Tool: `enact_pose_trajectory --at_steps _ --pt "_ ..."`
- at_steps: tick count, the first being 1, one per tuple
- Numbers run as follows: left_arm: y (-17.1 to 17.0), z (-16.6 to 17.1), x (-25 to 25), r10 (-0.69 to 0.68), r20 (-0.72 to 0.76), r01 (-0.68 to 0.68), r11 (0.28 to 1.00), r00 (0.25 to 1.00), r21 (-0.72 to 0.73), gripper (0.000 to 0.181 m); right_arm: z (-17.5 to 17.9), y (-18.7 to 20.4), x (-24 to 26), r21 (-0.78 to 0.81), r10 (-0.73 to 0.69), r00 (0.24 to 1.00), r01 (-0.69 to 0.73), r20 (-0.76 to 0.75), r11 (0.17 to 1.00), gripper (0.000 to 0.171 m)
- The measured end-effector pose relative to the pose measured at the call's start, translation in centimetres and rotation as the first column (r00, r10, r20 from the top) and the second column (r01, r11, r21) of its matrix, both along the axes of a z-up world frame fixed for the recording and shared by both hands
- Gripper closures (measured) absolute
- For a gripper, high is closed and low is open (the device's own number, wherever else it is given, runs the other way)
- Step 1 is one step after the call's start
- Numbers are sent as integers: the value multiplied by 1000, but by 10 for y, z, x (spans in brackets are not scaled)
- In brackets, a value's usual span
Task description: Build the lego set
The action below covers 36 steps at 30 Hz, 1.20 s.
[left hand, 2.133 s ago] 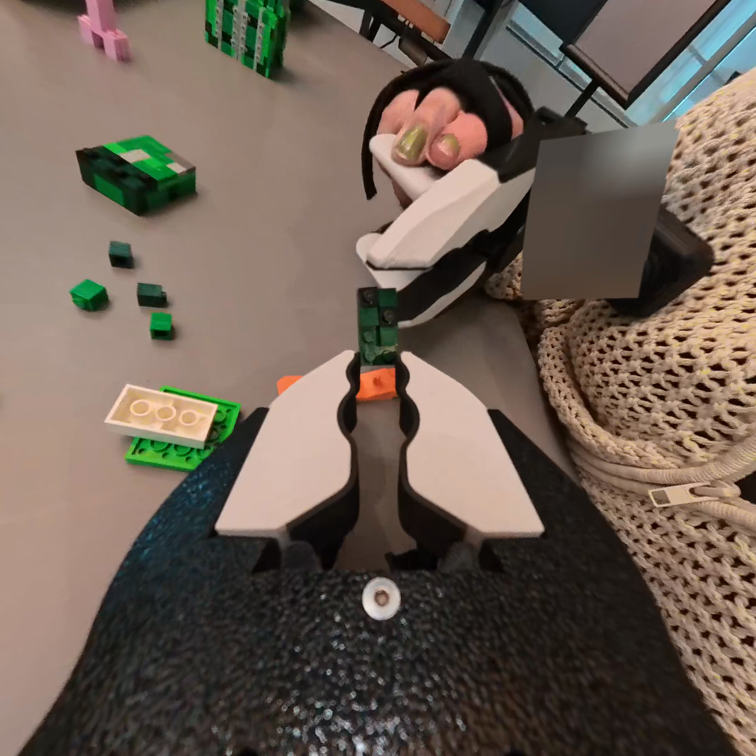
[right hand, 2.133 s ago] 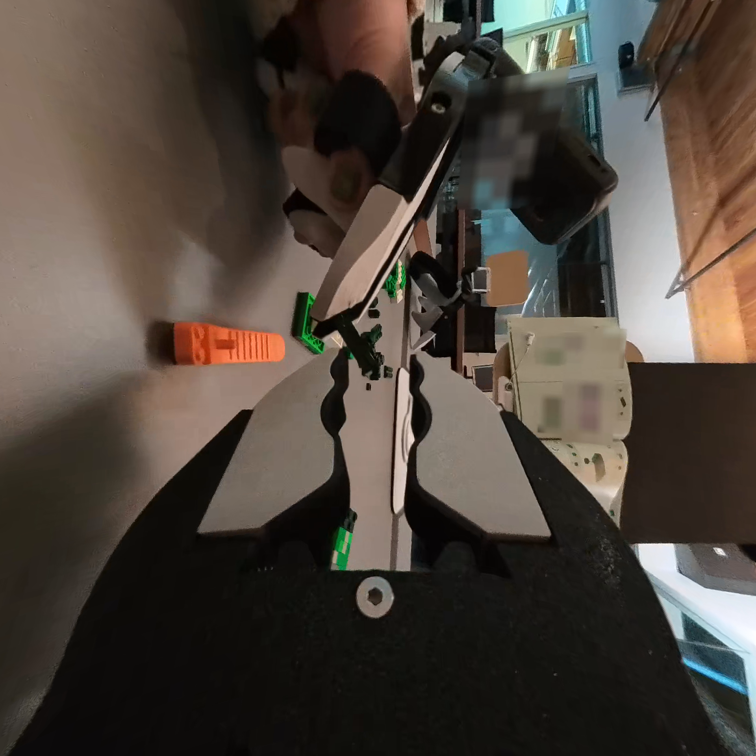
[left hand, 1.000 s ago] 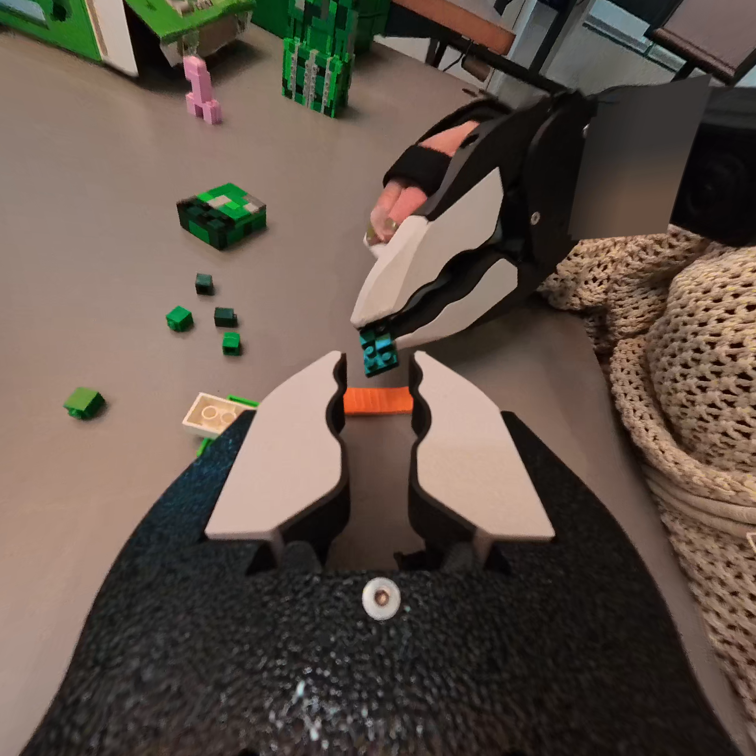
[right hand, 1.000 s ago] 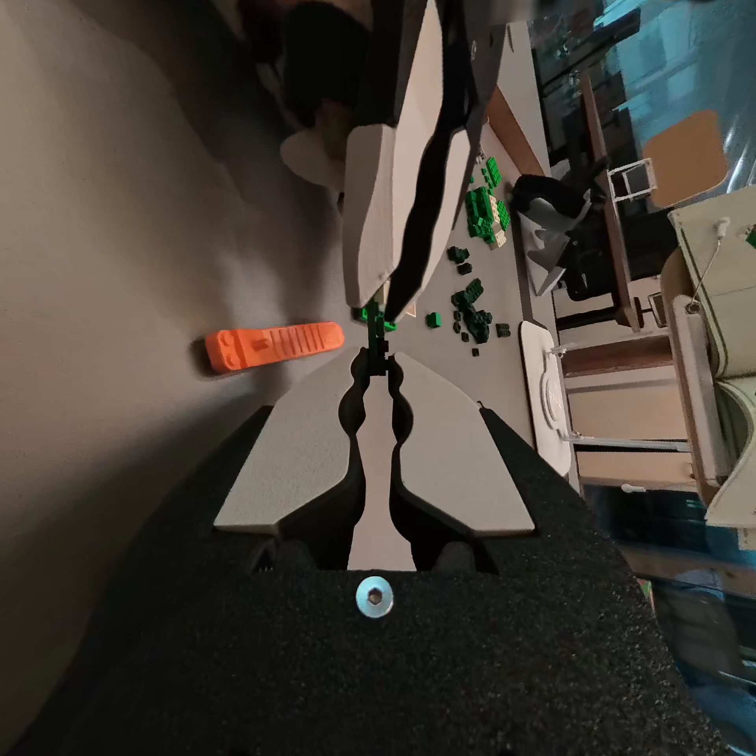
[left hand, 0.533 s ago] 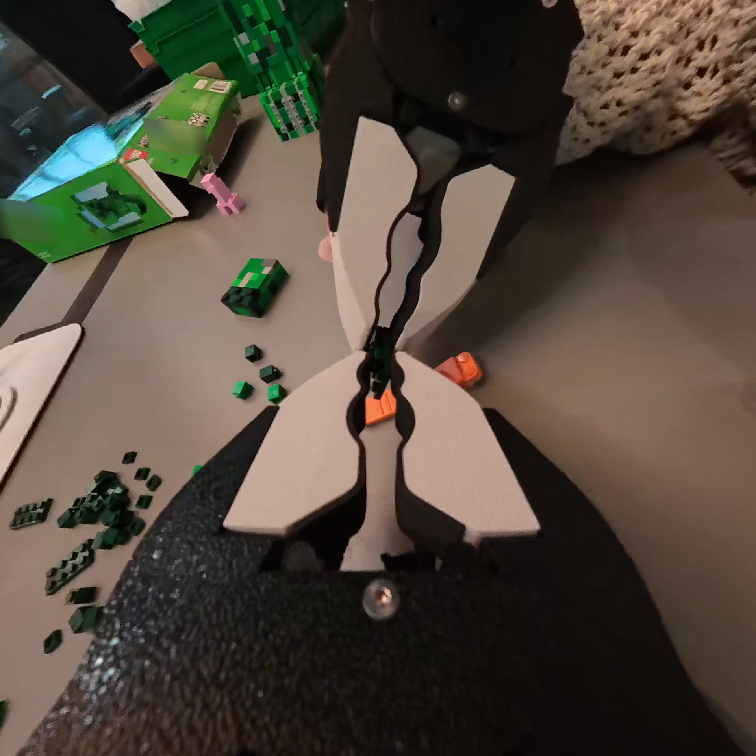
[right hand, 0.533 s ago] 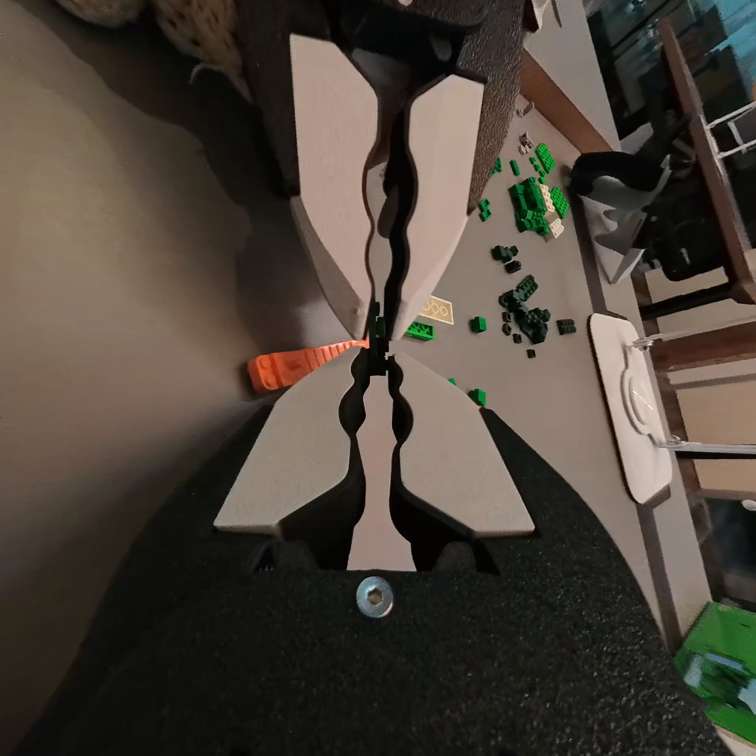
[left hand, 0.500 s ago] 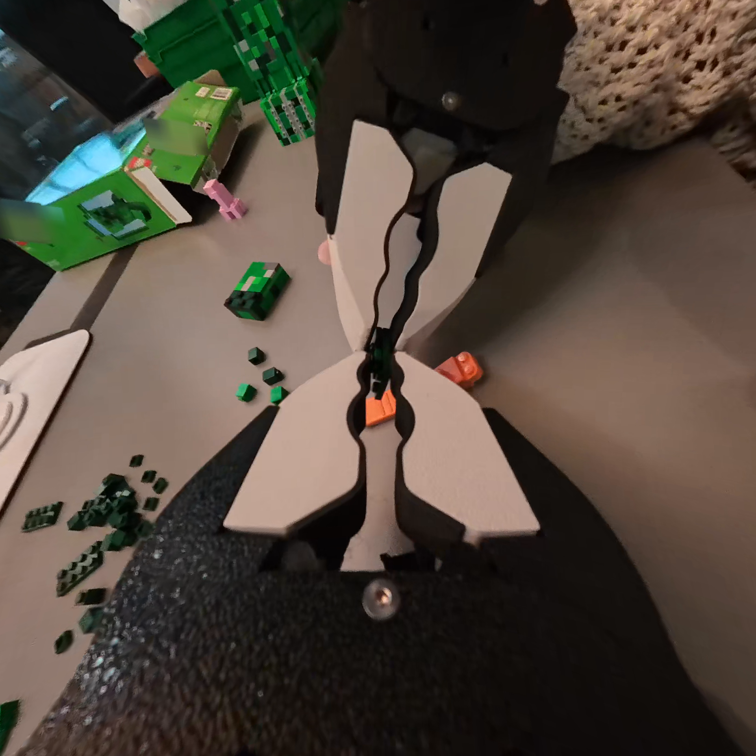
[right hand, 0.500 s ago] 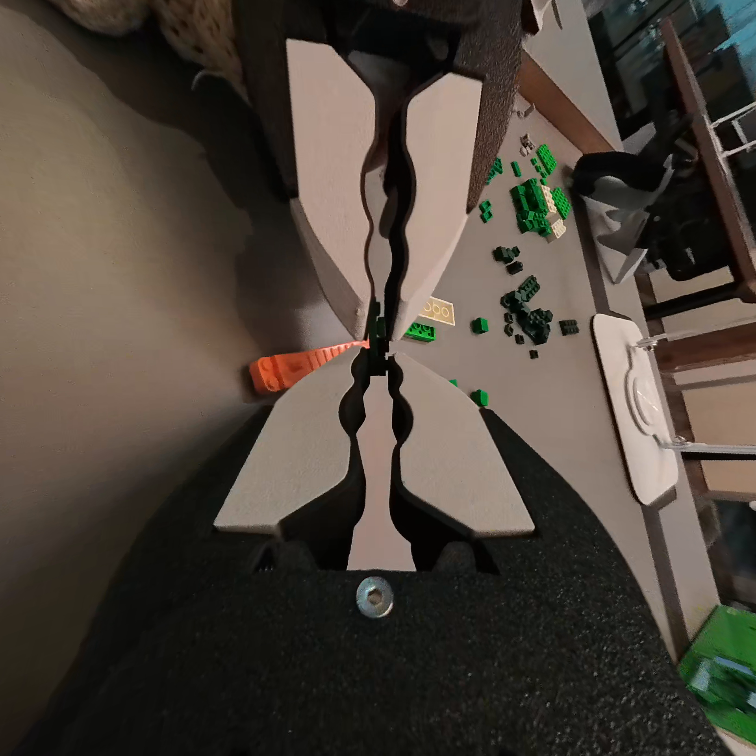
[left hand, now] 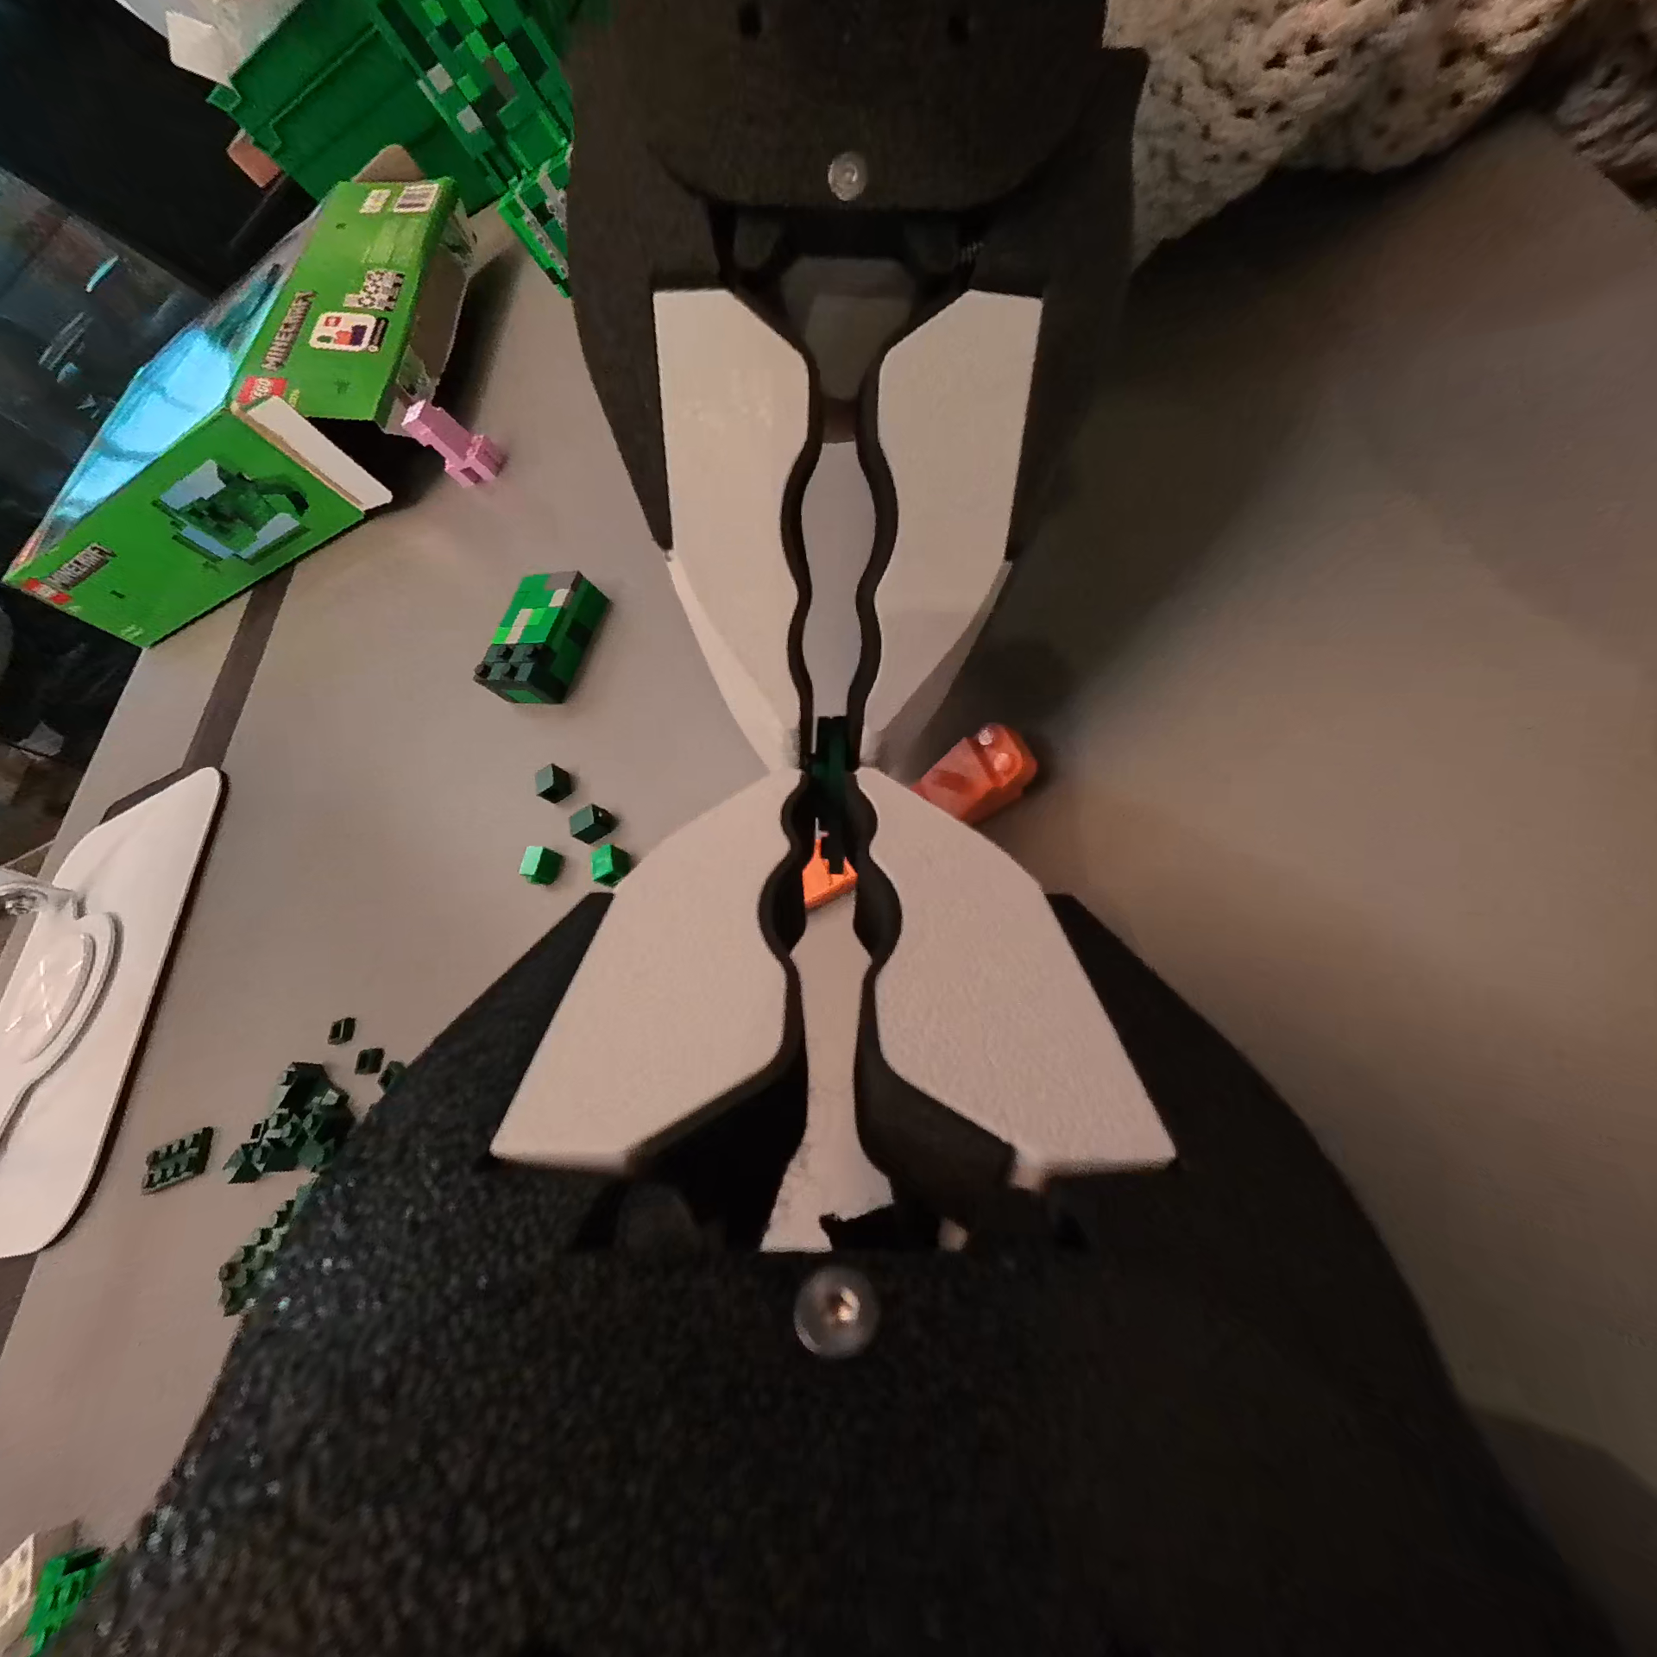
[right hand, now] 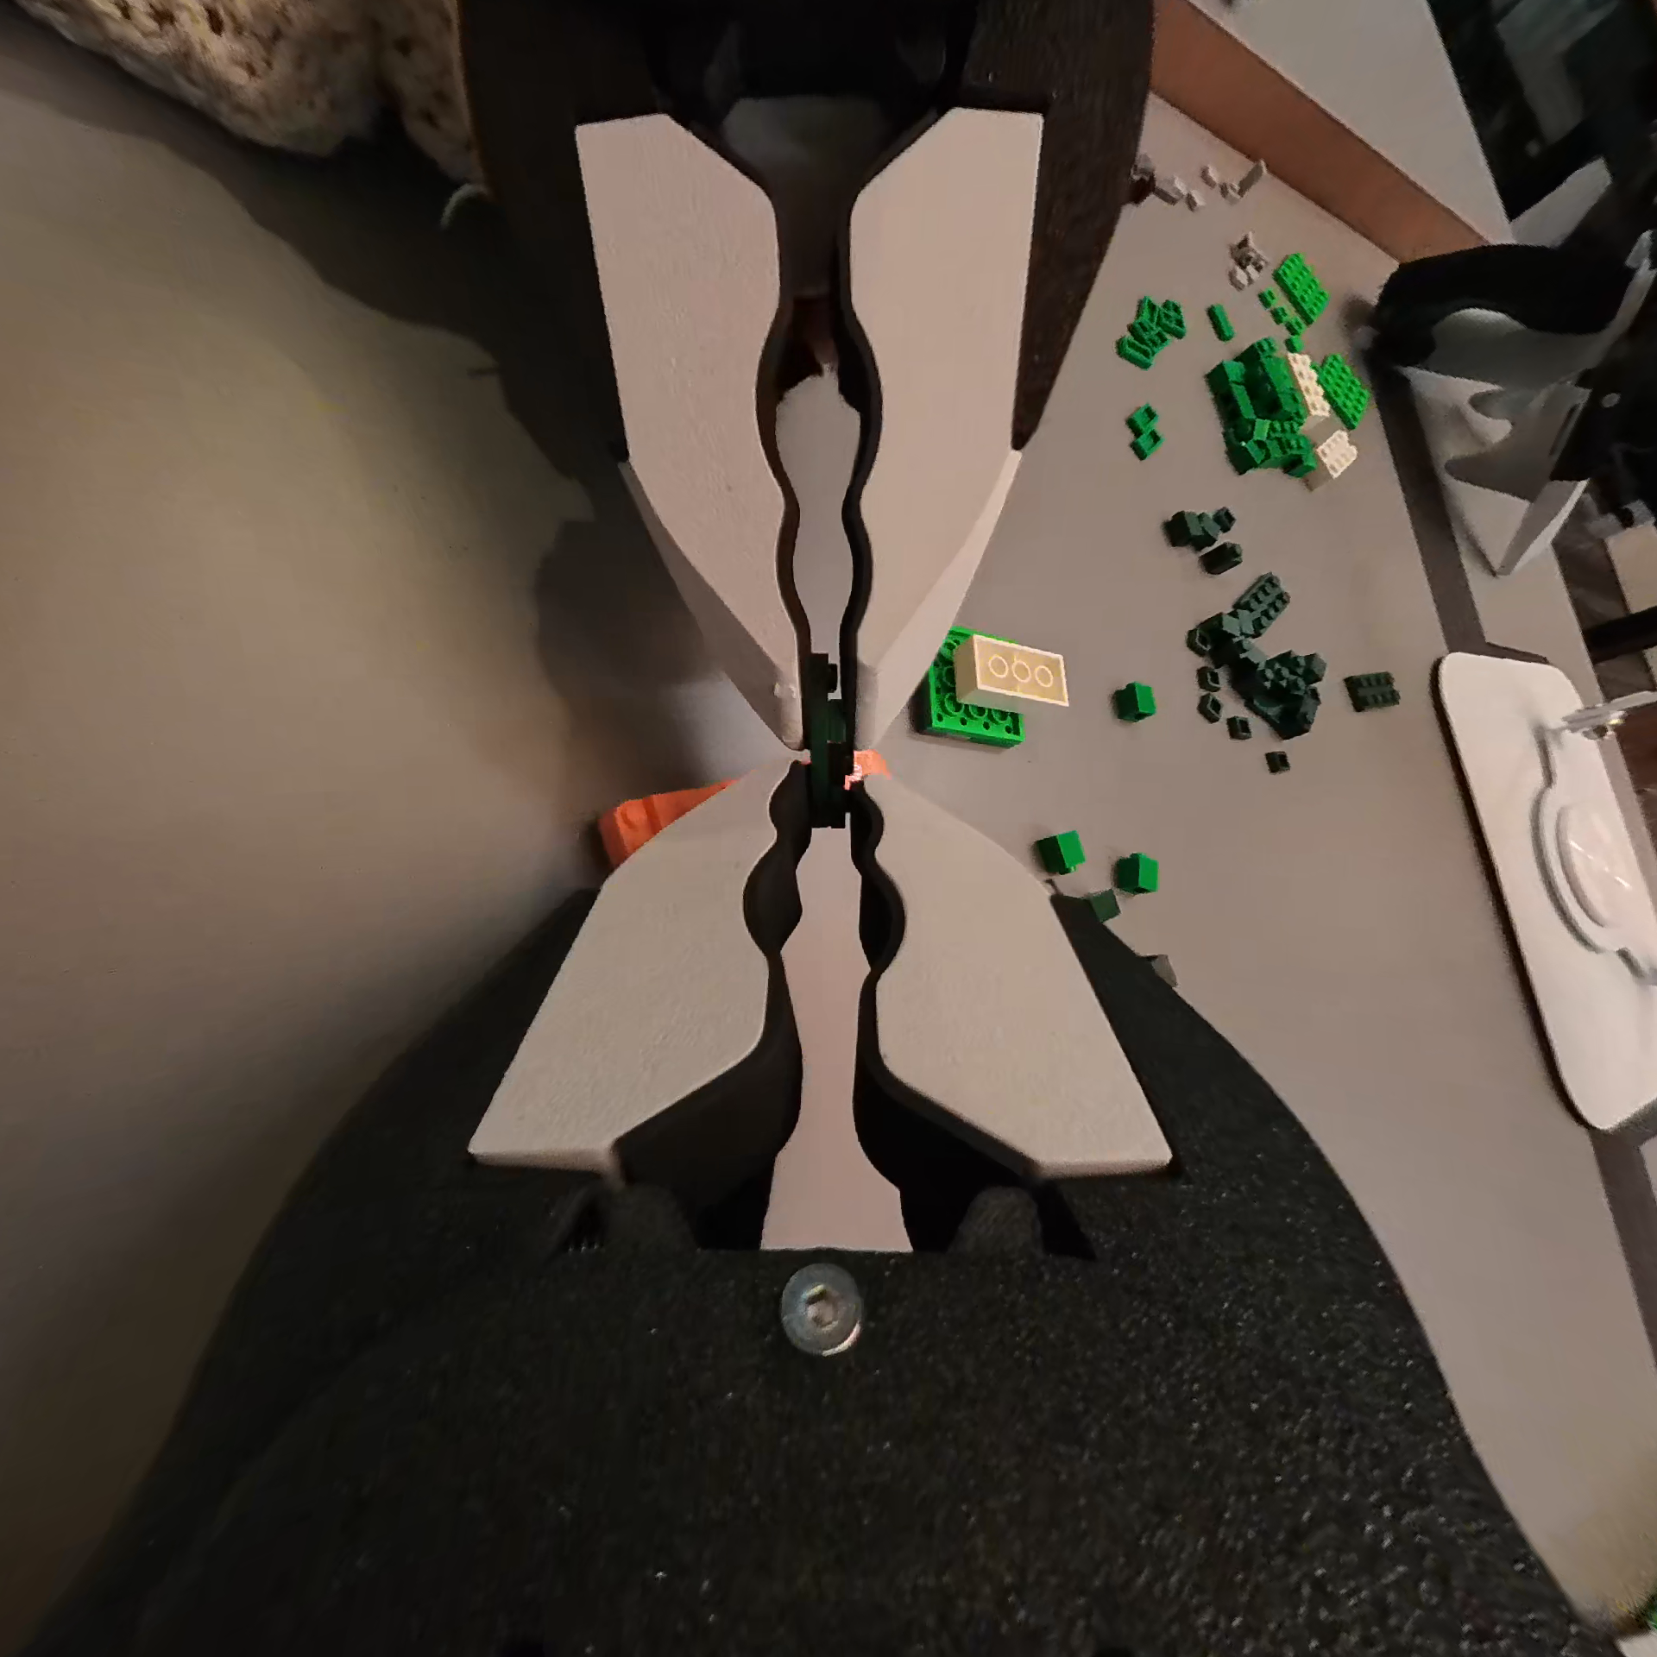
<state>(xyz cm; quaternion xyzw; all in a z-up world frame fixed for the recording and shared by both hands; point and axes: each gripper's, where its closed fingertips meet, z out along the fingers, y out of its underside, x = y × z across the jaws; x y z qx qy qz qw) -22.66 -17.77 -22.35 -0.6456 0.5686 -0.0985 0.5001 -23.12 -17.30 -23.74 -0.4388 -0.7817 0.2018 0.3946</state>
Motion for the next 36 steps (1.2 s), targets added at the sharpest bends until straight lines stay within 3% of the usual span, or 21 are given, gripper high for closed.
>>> enact_pose_trajectory --at_steps 6,11,13,19,24,29,36 --pt "6 0 0 51 36 -51 999 998 -16 175 0 8 1 24 -26 1000 26 -9 999 163" --pt "16 11 -5 159 217 -121 977 963 -177 157 4 26 1 218 -56 996 69 -66 973 163" --pt "19 19 -10 200 309 -126 962 930 -244 158 6 28 0 276 -41 995 66 -95 959 163" --pt "20 18 -12 272 424 -52 885 864 -462 153 25 31 -2 435 -6 980 94 -199 895 163" --pt "16 18 -6 256 439 -17 878 861 -478 168 32 30 -2 494 16 973 102 -229 864 163" --pt "15 18 -5 259 448 0 866 856 -501 159 28 33 -1 543 23 977 98 -212 834 163" --pt "15 19 -6 267 454 -4 865 850 -501 165 28 32 -1 560 28 978 96 -208 823 163"
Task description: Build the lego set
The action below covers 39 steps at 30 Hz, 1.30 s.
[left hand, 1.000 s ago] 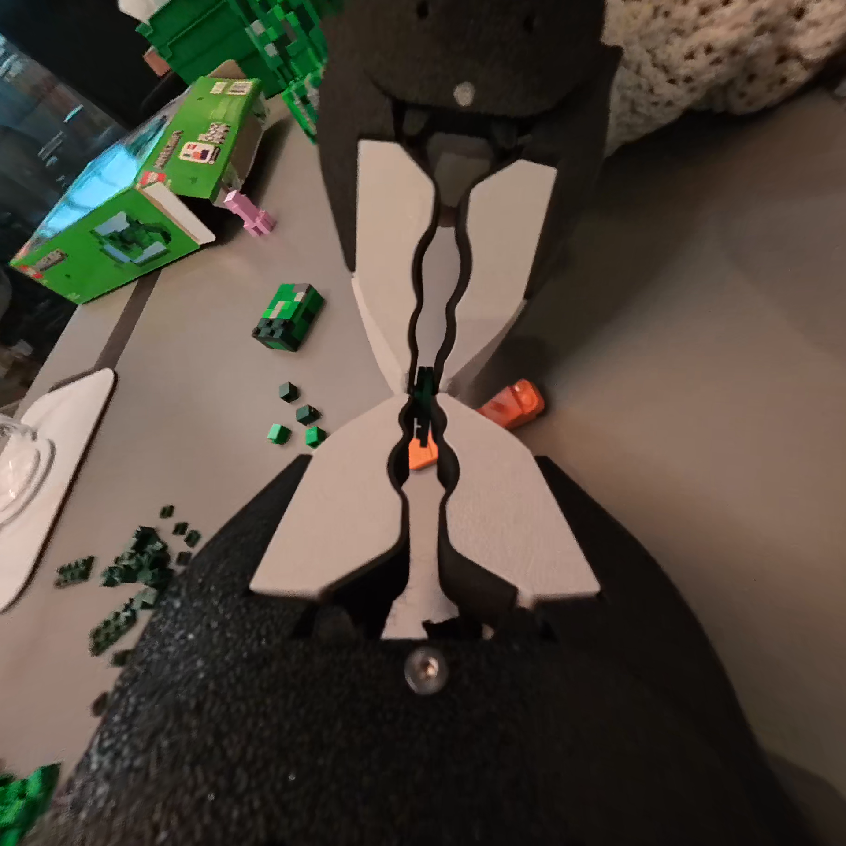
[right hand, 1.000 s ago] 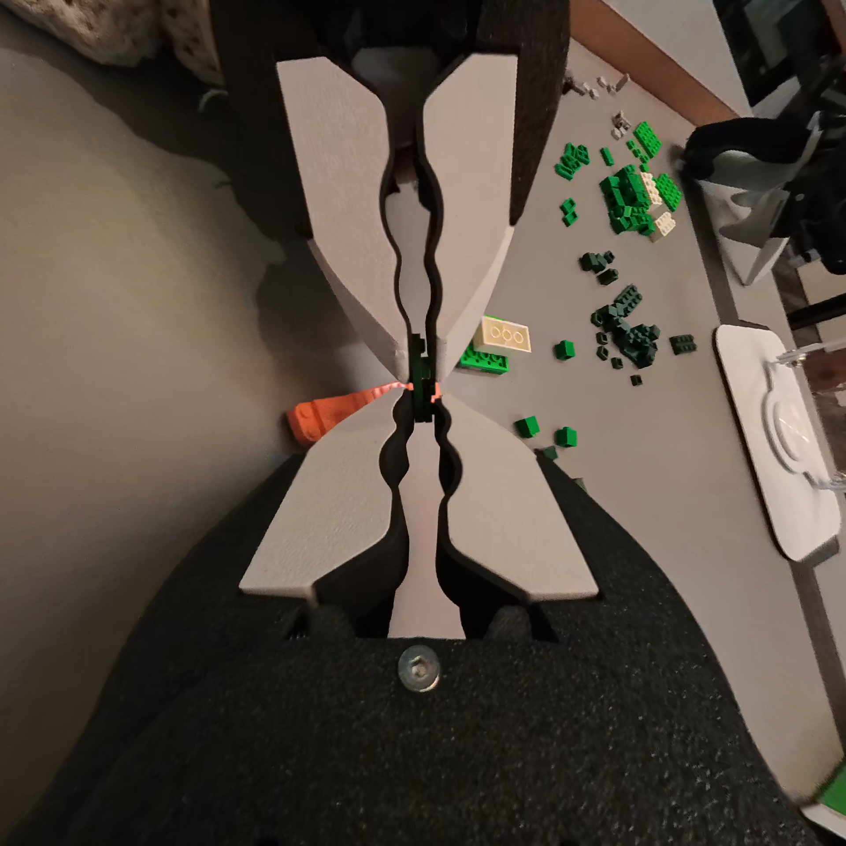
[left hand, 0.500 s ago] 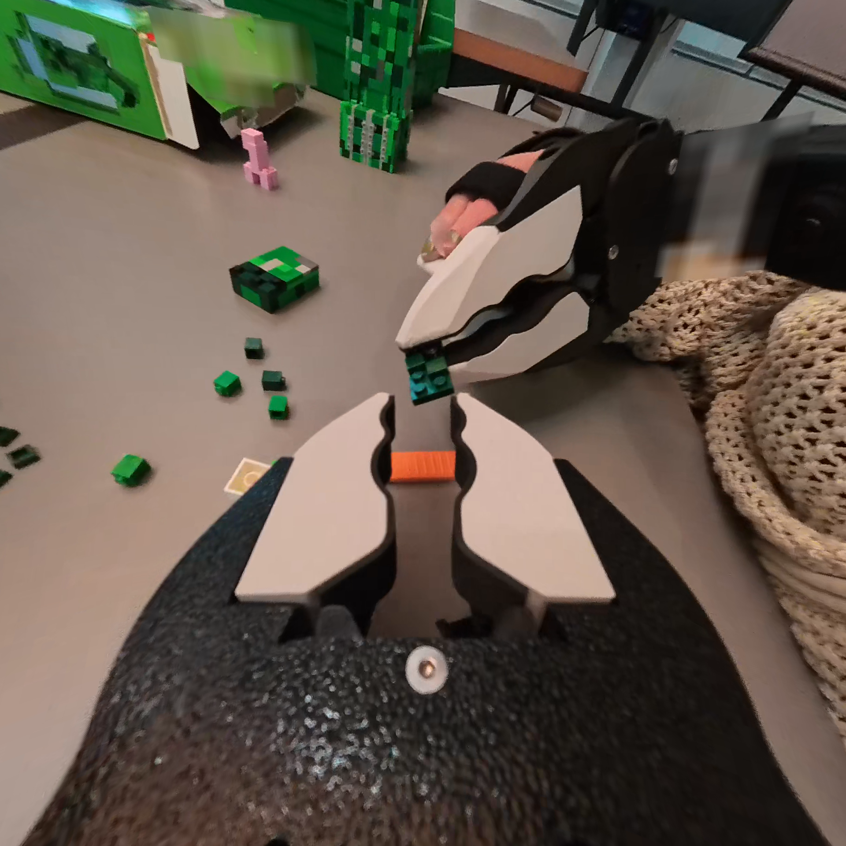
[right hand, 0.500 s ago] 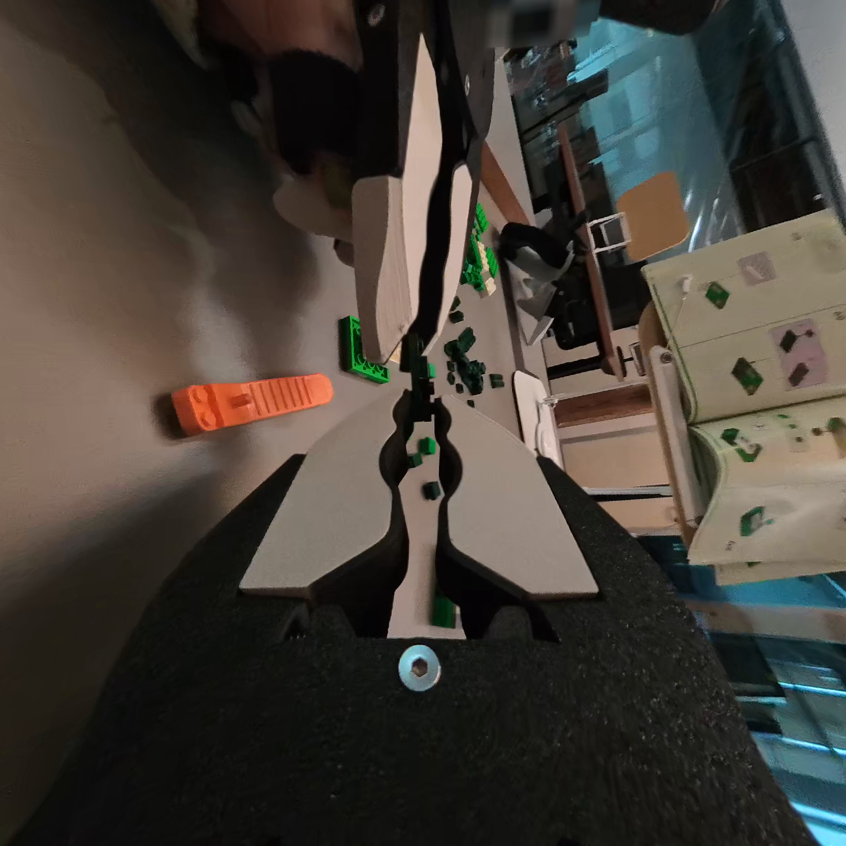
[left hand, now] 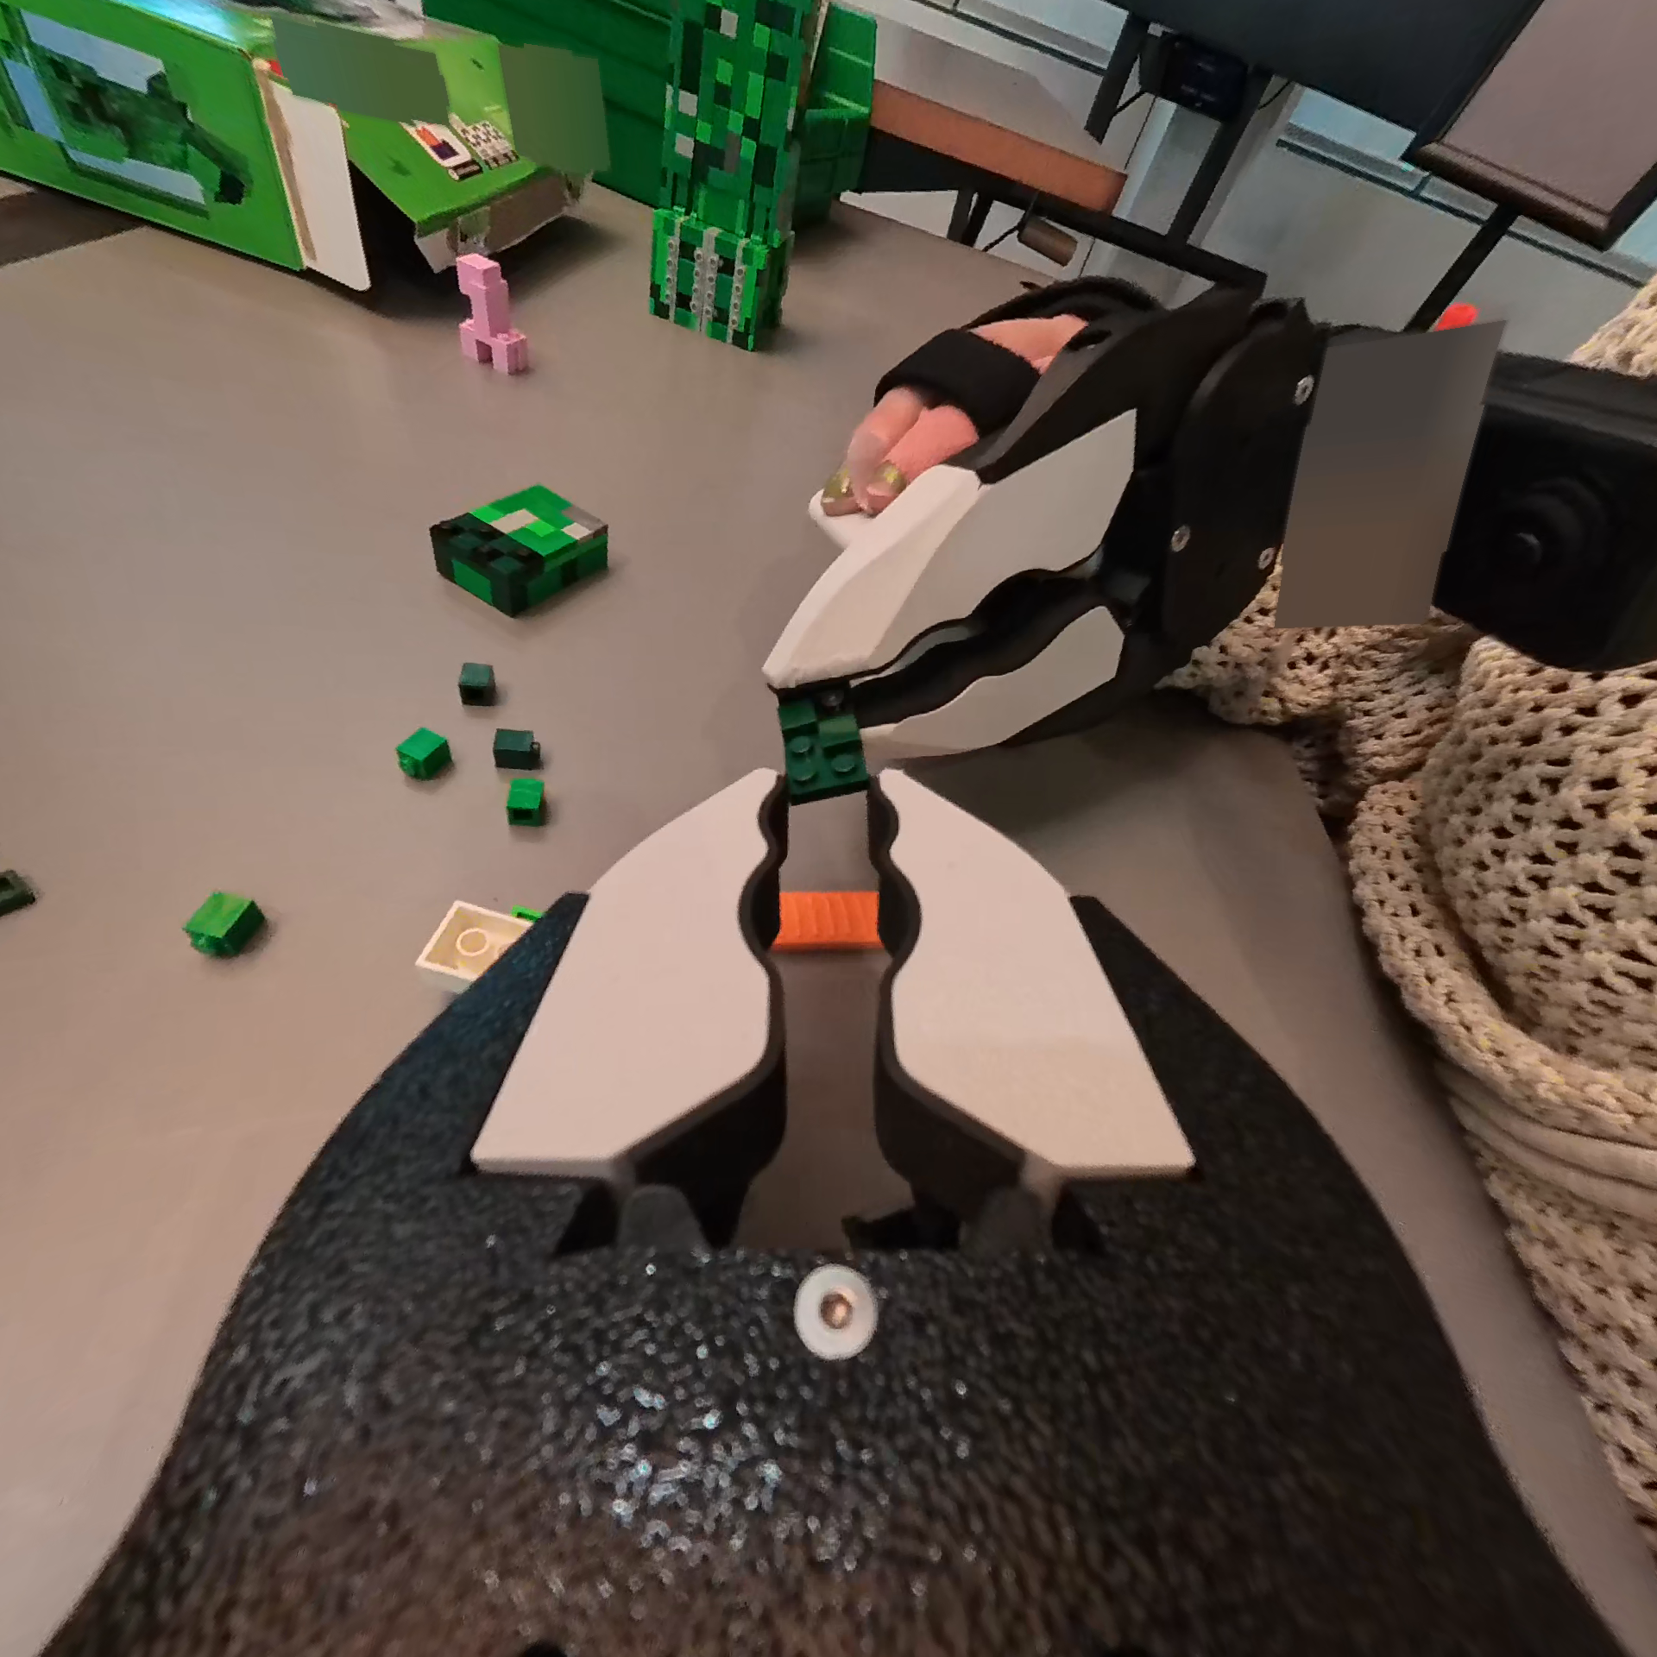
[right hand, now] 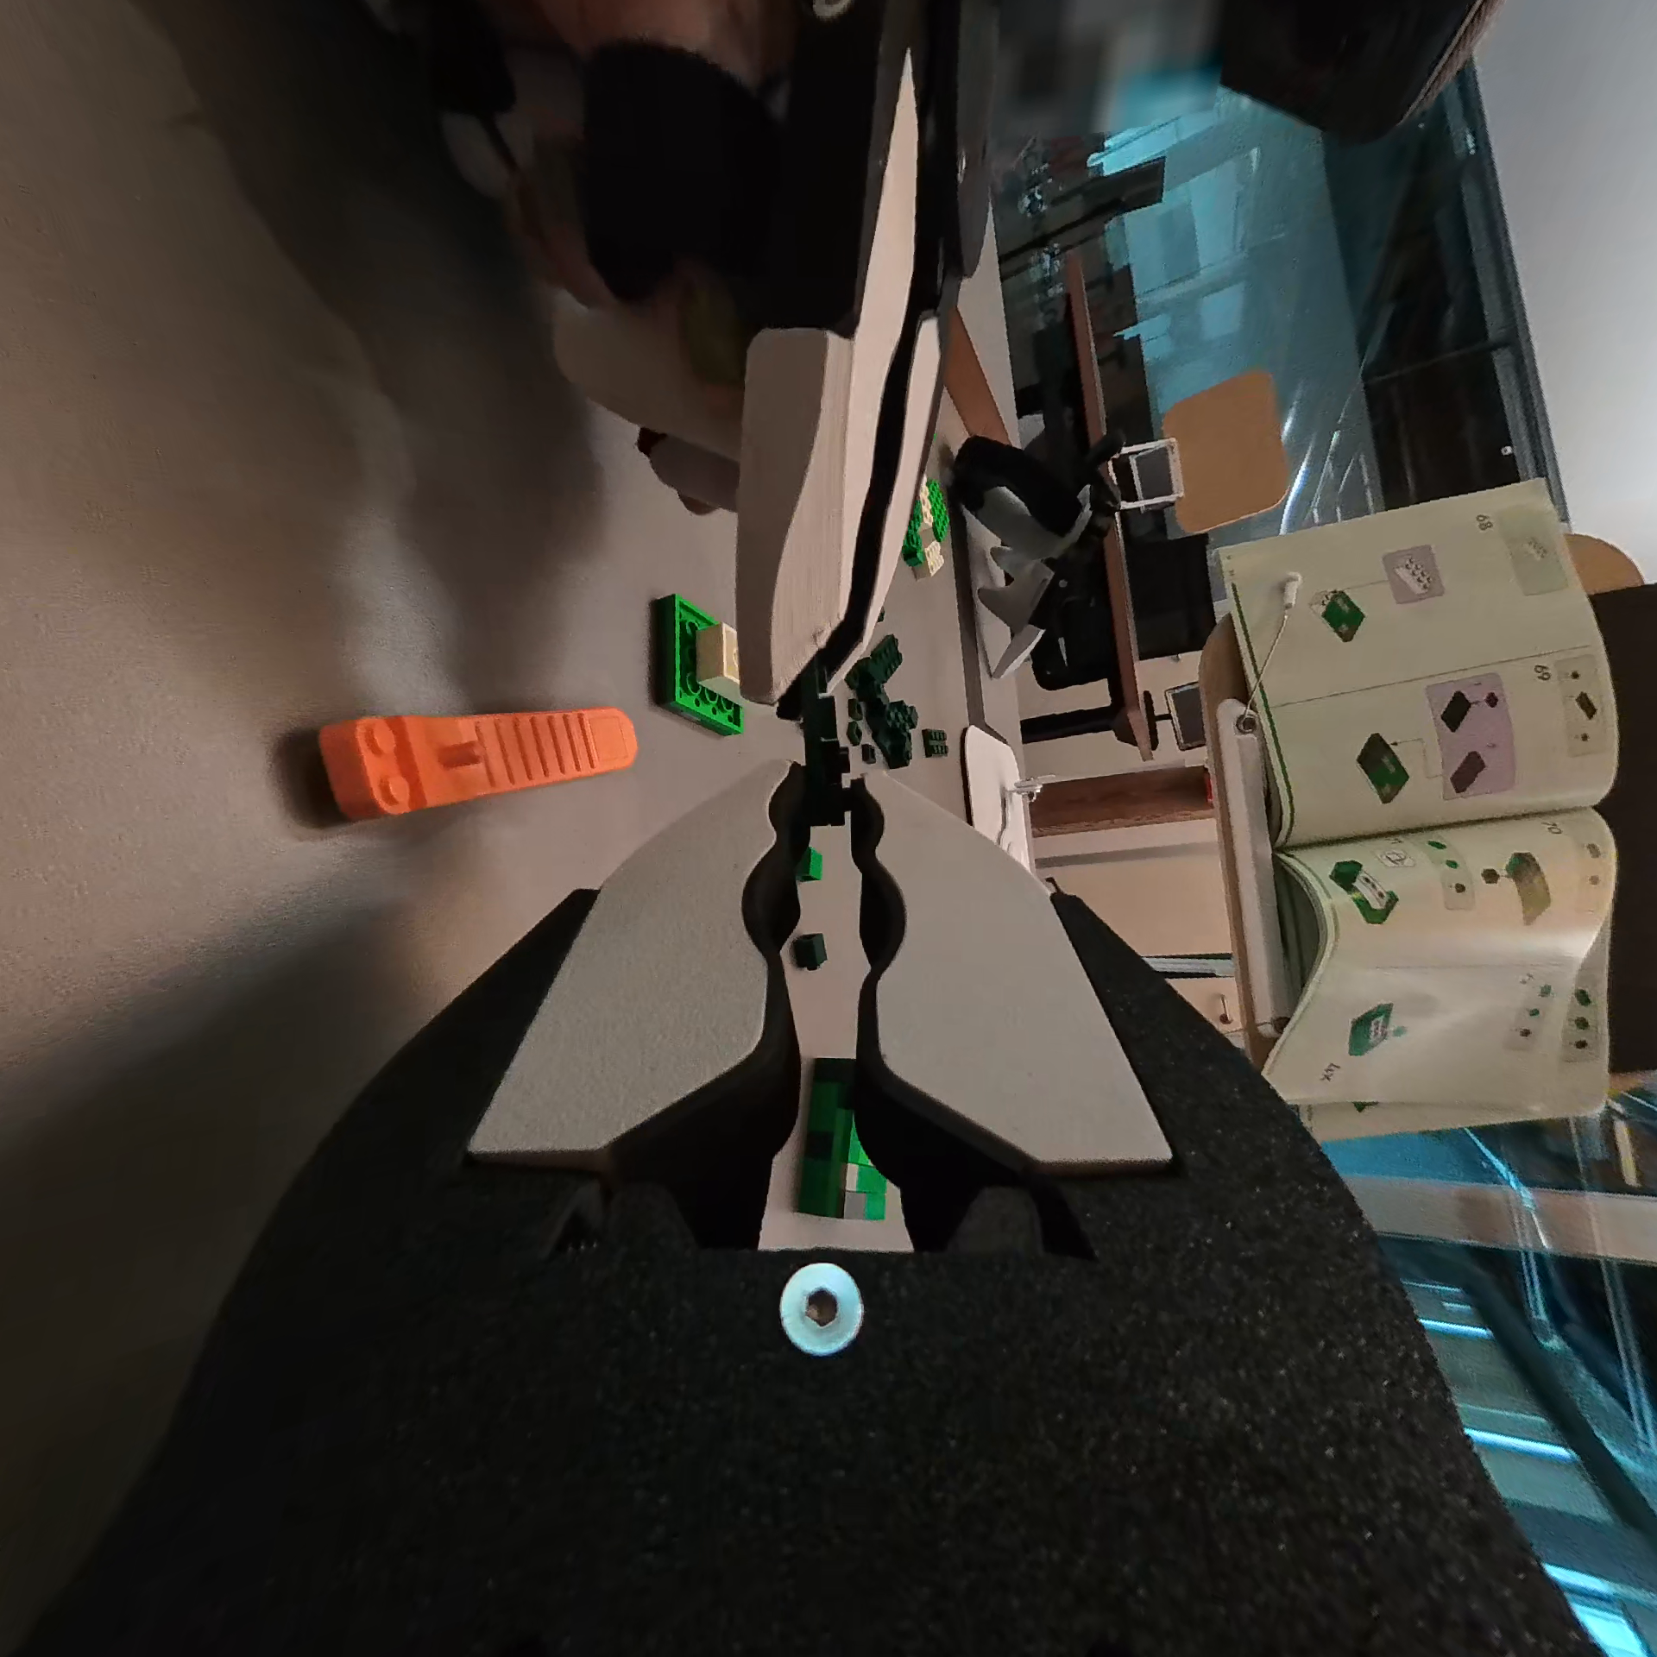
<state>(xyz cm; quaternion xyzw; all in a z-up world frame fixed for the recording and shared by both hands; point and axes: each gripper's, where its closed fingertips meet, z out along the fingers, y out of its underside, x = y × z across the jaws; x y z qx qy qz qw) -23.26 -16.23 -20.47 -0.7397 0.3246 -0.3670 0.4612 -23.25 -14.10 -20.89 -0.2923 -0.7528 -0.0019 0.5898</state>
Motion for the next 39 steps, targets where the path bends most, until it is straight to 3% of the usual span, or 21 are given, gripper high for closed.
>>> enact_pose_trajectory --at_steps 6,9,12,19,26,39 --pt "1 1 -3 13 -41 -11 999 999 53 166 5 6 1 -17 -5 999 4 -47 1000 158" --pt "4 3 -10 43 -118 -23 985 992 173 166 4 22 9 -218 -54 995 35 -79 975 141" --pt "5 8 -13 80 -193 -15 948 978 316 166 14 35 17 -431 -86 977 -8 -196 902 139" --pt "8 13 -17 137 -231 -30 909 963 416 165 34 53 24 -584 -182 883 -120 -432 803 142" --pt "11 11 -20 179 -243 -53 892 953 450 165 44 59 26 -582 -222 837 -137 -501 801 144" --pt "5 -9 1 110 -349 67 887 930 458 165 37 50 17 -585 -187 885 -112 -427 803 146"
